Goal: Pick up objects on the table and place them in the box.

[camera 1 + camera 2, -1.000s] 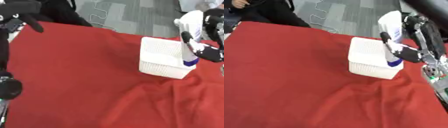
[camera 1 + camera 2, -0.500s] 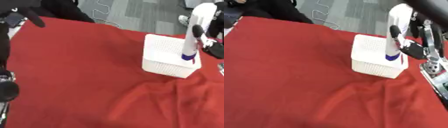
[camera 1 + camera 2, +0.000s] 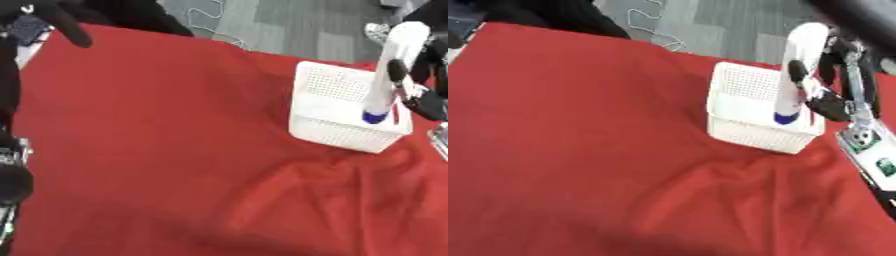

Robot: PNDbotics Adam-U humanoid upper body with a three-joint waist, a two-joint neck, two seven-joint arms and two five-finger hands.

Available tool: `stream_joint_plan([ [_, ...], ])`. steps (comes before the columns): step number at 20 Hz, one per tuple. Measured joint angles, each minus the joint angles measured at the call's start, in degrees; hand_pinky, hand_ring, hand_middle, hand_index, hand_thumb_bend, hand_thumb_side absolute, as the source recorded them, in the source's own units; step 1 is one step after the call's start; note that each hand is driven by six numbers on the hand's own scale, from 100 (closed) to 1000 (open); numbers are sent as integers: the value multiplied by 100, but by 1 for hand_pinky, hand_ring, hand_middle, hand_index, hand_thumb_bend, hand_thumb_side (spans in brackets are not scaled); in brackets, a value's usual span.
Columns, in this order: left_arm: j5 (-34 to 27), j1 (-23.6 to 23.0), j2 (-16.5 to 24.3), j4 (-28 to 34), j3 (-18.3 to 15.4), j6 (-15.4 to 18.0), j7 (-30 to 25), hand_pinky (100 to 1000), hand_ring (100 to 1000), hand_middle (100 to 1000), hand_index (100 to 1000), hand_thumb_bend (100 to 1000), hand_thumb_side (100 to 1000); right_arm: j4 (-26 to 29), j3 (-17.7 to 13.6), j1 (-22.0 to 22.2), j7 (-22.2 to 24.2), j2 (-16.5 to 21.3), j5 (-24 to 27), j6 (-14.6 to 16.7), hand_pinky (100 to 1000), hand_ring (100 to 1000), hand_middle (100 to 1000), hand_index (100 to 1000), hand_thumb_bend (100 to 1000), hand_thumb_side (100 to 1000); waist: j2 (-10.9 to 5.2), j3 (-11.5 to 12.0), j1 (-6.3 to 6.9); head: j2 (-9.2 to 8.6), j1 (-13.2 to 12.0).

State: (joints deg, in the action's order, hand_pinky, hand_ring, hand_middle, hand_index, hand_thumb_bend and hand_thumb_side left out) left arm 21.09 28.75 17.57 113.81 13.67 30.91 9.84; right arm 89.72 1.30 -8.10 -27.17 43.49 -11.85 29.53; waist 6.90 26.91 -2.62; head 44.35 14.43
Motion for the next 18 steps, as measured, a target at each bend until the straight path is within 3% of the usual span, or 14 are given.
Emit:
stream_joint_plan([
  [1, -8, 6, -8, 1, 14, 7, -12, 644, 436, 662, 796, 582, 1000, -140, 21, -22, 3, 1, 38, 111, 100, 100, 282, 381, 304, 755, 2, 8, 0, 0, 14],
  [2, -19, 8, -8, 1, 17, 9, -26, 643, 436, 661, 797, 582, 1000, -281, 47, -41, 50, 4, 26, 193, 354, 553, 708, 629, 884, 1000, 4, 11, -2, 0, 22],
  [3, -28, 16, -8, 1, 18, 9, -38, 643, 435, 661, 797, 581, 1000, -417, 78, -42, 186, 8, -75, 228, 661, 759, 827, 708, 985, 1000, 8, 22, -5, 0, 22],
  [6, -47, 28, -9, 0, 19, 7, -63, 643, 434, 661, 796, 579, 1000, -632, 130, -42, 893, 5, -527, 150, 684, 784, 825, 655, 976, 1000, 10, 29, -6, 0, 23],
  [10, -52, 28, -9, 0, 21, 5, -102, 643, 435, 662, 796, 581, 1000, -585, 86, -40, 1488, 4, -709, -29, 663, 774, 810, 694, 963, 1000, 8, 28, -8, 0, 22],
  [13, -55, 28, -9, 0, 21, 5, -107, 643, 436, 661, 797, 583, 1000, -385, -6, 32, 1524, 5, -688, -88, 628, 764, 798, 705, 950, 1000, -11, 23, -8, 0, 21],
  [14, -56, 25, -9, 0, 20, 4, -108, 643, 437, 661, 797, 584, 1000, -259, -45, 104, 1488, 5, -668, -90, 625, 763, 794, 697, 1000, 1000, -24, 18, -8, 0, 19],
  [15, -56, 20, -9, 0, 20, 2, -110, 643, 438, 661, 797, 585, 1000, -68, -85, 224, 1434, 5, -635, -97, 615, 758, 785, 700, 912, 1000, -38, 14, -10, 0, 17],
  [18, -56, -13, -7, 0, 16, -15, -113, 643, 438, 661, 797, 585, 1000, 845, -191, 910, 1289, -16, -570, -179, 569, 735, 761, 699, 838, 1000, -110, -47, -21, 0, -88],
])
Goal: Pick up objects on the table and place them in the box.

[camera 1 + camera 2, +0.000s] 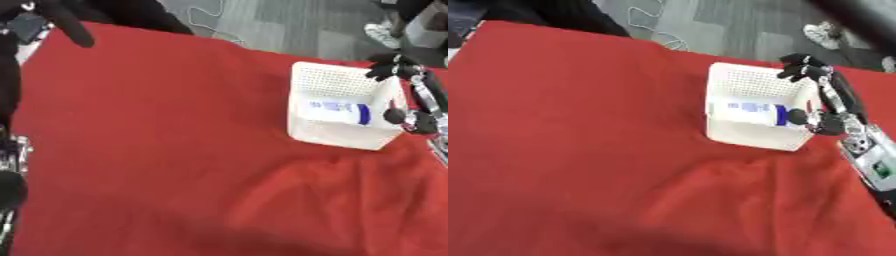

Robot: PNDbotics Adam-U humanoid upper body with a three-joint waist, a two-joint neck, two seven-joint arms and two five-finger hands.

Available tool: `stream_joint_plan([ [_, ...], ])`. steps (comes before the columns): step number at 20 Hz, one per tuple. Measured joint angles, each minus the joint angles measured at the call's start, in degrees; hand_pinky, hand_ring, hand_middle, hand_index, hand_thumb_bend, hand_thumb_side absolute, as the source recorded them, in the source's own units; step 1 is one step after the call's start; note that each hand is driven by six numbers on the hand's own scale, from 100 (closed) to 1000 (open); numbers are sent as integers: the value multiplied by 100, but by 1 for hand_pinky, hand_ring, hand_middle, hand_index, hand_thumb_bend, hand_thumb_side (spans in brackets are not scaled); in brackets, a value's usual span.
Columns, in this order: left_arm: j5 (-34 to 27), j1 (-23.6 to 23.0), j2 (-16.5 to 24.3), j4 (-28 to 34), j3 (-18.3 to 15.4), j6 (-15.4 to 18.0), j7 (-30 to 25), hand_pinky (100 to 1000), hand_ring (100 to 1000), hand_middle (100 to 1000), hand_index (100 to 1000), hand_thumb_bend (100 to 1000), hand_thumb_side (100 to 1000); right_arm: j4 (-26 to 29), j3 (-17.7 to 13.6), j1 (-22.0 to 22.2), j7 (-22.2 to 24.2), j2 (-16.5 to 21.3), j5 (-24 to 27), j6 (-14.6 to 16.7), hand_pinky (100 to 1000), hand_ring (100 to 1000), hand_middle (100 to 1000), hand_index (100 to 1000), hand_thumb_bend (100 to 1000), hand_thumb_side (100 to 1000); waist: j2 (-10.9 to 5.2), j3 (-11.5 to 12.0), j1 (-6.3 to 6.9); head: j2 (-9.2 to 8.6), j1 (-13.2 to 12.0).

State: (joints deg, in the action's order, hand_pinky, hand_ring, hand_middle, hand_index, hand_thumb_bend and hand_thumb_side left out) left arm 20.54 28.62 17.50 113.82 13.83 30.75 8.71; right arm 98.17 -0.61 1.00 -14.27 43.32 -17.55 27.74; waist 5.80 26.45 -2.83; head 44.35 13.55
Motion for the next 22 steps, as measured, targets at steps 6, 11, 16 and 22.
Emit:
stream_joint_plan([
  [6, 9, -143, 10, 0, -46, -52, 58, 628, 436, 646, 786, 594, 1000, 1397, -121, 1177, -46, -861, -5, 71, 100, 379, 506, 633, 682, 1000, -117, -163, 65, -19, -369],
  [11, -5, -337, 62, 0, -138, -28, 319, 609, 432, 627, 786, 585, 1000, 1499, -372, 1140, -565, -1880, 199, 735, 100, 180, 282, 440, 406, 1000, -239, -394, 217, -31, -757],
  [16, -169, -553, 149, 0, -245, -8, 840, 582, 425, 590, 781, 513, 1000, 1531, -807, 800, -1629, -2005, 816, 1102, 100, 100, 214, 489, 185, 978, -348, -540, 235, -13, -1169],
  [22, -255, -650, 163, 0, -285, -41, 1219, 580, 423, 586, 778, 508, 1000, 1531, -1040, 494, -1981, -1999, 1170, 770, 100, 141, 261, 532, 182, 987, -356, -511, 252, -4, -1316],
])
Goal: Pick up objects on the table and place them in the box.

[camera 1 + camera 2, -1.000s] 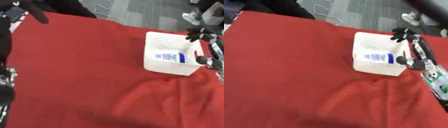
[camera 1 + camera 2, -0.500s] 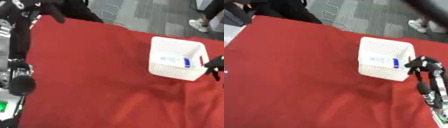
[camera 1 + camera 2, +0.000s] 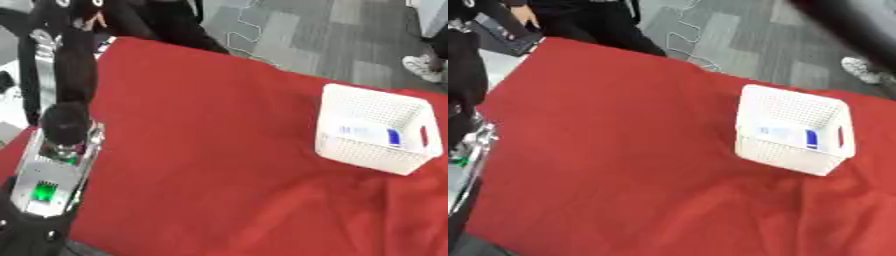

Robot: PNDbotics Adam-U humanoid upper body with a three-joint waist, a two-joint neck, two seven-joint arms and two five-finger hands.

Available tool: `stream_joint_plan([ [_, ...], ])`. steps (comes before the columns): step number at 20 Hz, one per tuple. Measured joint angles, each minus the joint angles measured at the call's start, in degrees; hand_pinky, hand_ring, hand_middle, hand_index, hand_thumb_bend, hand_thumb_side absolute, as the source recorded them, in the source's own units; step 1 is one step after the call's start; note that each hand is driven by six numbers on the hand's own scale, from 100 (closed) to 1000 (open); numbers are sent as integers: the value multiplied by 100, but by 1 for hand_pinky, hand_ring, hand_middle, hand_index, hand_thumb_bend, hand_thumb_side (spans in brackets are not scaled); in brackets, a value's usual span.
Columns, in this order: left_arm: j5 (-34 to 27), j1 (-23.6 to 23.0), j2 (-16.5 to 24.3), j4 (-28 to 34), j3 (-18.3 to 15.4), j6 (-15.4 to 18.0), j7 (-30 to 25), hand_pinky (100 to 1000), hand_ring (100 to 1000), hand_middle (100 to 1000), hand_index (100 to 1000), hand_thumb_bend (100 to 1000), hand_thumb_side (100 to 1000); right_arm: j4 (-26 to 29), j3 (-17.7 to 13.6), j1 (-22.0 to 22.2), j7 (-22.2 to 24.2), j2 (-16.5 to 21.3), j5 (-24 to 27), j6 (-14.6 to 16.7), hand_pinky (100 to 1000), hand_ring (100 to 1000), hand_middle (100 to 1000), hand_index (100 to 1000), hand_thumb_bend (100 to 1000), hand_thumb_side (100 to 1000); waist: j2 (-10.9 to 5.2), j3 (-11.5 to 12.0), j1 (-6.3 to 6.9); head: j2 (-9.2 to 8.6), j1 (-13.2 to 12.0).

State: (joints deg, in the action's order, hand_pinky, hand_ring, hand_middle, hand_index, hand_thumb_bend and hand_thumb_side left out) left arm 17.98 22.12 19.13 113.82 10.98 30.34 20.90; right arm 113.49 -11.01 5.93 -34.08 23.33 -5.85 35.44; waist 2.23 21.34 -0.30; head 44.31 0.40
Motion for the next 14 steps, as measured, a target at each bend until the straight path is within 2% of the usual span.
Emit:
stream_joint_plan([
  [6, -3, -3, -1, 0, 0, -11, 75, 577, 417, 583, 778, 507, 1000, 0, -28, -21, 51, -15, -142, 51, 100, 149, 273, 519, 175, 990, 5, 46, -25, -12, 20],
  [14, -40, -3, -9, 0, 1, -32, 54, 579, 419, 584, 777, 508, 1000, 0, 8, -22, 244, -115, -421, 244, 100, 156, 286, 499, 179, 1000, 23, 52, -41, -30, 167],
])
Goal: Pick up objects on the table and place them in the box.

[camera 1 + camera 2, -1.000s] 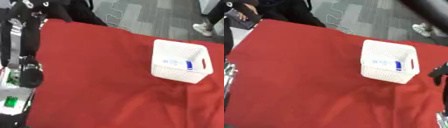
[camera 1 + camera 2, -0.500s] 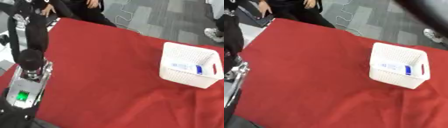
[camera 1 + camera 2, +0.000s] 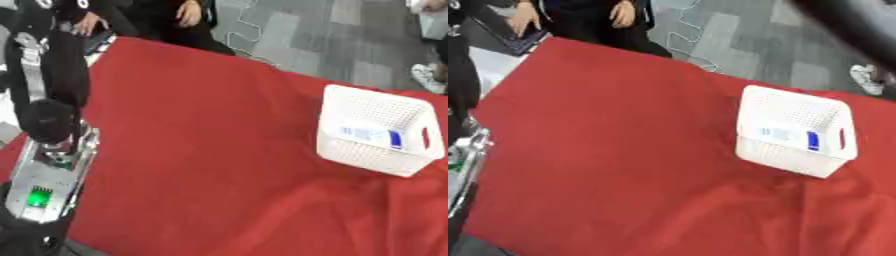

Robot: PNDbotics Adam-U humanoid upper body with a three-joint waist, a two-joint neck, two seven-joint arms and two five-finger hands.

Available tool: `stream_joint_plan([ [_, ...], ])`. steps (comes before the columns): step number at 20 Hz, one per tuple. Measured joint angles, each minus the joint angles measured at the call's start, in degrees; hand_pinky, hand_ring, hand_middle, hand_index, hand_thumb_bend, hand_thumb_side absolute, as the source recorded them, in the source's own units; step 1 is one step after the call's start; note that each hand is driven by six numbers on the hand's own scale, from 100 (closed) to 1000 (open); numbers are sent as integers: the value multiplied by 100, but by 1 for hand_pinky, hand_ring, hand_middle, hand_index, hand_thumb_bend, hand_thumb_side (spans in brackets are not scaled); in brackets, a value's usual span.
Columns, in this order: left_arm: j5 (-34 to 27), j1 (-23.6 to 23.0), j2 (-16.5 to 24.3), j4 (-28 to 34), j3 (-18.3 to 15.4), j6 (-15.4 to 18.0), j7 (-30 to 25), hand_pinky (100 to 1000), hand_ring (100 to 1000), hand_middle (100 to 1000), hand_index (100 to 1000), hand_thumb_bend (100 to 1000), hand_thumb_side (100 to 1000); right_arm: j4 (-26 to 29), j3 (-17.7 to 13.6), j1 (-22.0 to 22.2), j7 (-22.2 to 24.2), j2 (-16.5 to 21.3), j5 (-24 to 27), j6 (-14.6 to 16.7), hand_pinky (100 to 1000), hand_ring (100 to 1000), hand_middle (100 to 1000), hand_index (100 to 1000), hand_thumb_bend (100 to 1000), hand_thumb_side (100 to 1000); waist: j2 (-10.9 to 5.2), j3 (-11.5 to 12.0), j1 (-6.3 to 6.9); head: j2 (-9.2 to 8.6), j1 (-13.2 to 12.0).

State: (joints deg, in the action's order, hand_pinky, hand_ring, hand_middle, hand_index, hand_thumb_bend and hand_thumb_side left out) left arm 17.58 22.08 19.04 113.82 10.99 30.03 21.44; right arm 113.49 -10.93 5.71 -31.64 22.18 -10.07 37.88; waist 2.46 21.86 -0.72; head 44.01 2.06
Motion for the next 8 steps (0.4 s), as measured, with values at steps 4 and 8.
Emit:
stream_joint_plan([
  [4, -6, 0, -9, 0, 0, -13, -16, 581, 425, 586, 777, 511, 1000, 0, -2, 40, 76, 0, -53, 76, 100, 158, 290, 504, 179, 1000, -29, 50, 1, 10, 110],
  [8, -8, 7, -49, 0, -1, -19, -22, 582, 428, 586, 777, 512, 1000, 0, -21, 85, 82, -1, -59, 81, 100, 159, 291, 507, 174, 1000, -30, 57, 2, 12, 269],
])
